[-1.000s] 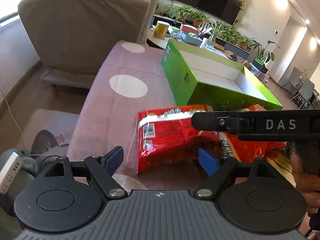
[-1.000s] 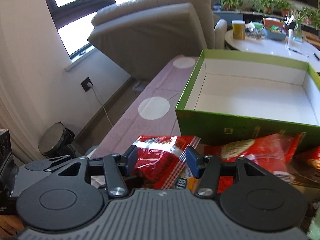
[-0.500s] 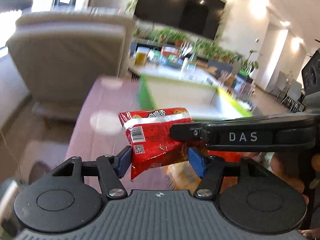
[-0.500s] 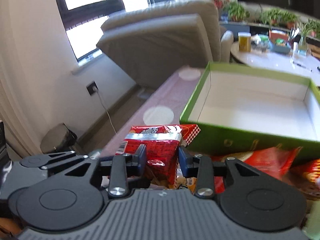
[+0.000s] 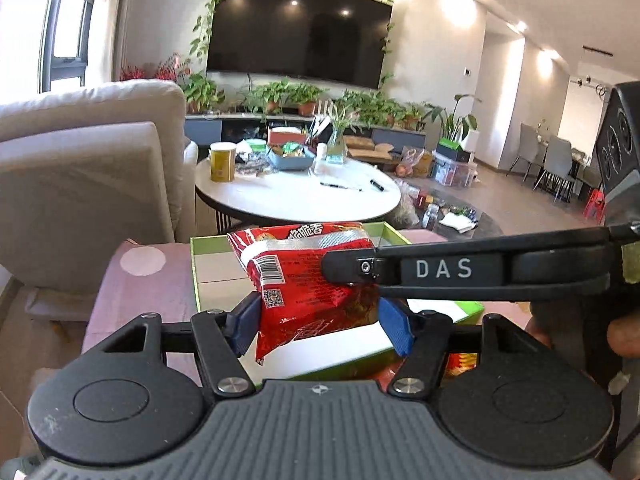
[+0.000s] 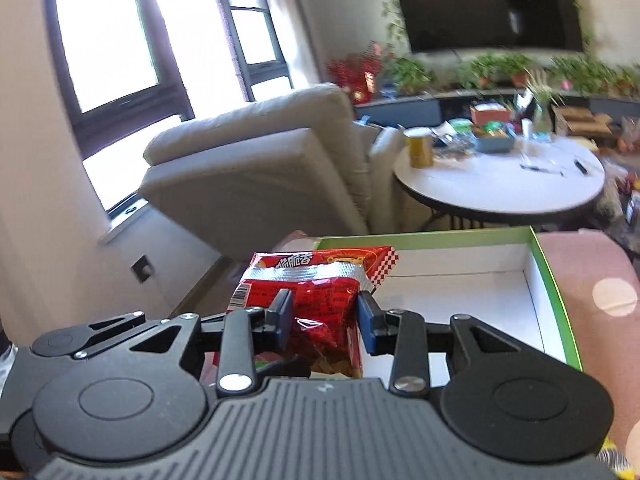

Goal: Organize snacks
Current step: 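Carry the red snack bag into the green box and release it, then reach the right gripper into the pile and grasp the large red bag, then lift the large red bag into the green box and open the right gripper, then grasp the bagged bread loaf with the right gripper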

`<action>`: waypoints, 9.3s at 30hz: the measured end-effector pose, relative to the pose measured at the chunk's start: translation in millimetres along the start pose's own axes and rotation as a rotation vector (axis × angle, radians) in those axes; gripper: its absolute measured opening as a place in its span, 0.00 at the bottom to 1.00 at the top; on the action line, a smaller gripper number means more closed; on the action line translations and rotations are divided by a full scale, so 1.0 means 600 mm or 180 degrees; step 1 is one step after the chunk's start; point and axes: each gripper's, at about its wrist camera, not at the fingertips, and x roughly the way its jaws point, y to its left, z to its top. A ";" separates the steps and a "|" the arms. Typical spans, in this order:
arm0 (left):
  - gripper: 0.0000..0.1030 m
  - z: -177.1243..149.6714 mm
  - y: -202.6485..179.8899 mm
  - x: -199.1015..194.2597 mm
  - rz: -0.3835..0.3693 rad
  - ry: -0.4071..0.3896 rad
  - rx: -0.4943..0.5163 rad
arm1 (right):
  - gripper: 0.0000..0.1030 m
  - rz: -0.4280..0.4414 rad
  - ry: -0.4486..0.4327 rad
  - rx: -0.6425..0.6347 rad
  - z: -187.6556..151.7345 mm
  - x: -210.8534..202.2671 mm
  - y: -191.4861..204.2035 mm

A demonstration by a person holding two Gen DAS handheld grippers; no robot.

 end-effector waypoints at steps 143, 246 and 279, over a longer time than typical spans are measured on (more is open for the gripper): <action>0.73 -0.168 -0.086 -0.017 -0.0014 0.0976 -0.0103 | 0.84 0.0136 0.0990 0.0645 -0.128 -0.032 -0.057; 0.75 -0.075 -0.107 -0.074 -0.0051 0.0106 -0.0024 | 0.74 -0.0157 -0.0073 0.0671 -0.067 -0.186 -0.106; 0.56 -0.239 -0.170 -0.104 -0.0420 0.0810 0.0183 | 0.64 -0.0615 0.0765 0.0976 -0.256 -0.200 -0.094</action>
